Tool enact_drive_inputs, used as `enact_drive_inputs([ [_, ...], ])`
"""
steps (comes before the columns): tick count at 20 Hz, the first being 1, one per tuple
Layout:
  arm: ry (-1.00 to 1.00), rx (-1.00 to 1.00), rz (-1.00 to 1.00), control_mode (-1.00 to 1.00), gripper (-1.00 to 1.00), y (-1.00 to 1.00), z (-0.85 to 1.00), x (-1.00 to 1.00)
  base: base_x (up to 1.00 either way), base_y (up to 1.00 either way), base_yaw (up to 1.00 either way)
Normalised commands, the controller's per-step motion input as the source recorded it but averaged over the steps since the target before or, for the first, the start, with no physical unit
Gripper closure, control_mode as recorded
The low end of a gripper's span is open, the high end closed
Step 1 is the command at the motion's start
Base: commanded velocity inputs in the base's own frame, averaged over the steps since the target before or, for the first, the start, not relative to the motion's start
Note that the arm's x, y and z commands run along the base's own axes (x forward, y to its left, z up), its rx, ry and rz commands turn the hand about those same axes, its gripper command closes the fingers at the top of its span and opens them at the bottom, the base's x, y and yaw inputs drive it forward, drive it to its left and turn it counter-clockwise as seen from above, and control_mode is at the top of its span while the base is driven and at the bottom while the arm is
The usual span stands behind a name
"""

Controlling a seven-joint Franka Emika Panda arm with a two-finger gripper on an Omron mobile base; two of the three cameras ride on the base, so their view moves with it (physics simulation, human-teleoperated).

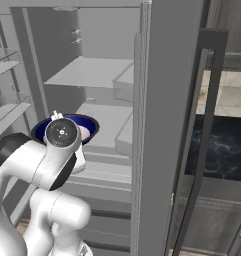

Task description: Place the bowl with the bell pepper and lemon on the top shelf of the fridge. Place the bowl with the fishs on the second highest shelf of the fridge.

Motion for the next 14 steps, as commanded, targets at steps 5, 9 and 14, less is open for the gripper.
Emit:
enact_drive_inputs([
  [5, -0.15, 0.0, -0.05, -1.0, 1.0, 0.03, 0.26, 0.01, 0.09, 0.03, -0.03],
  [9, -0.31, 0.01, -0.05, -1.0, 1.0, 0.01, 0.9, 0.03, 0.0, 0.0, 0.0],
  [14, -0.13, 0.0, -0.06, -1.0, 1.0, 0.03, 1.0, 0.38, 0.0, 0.0, 0.0],
])
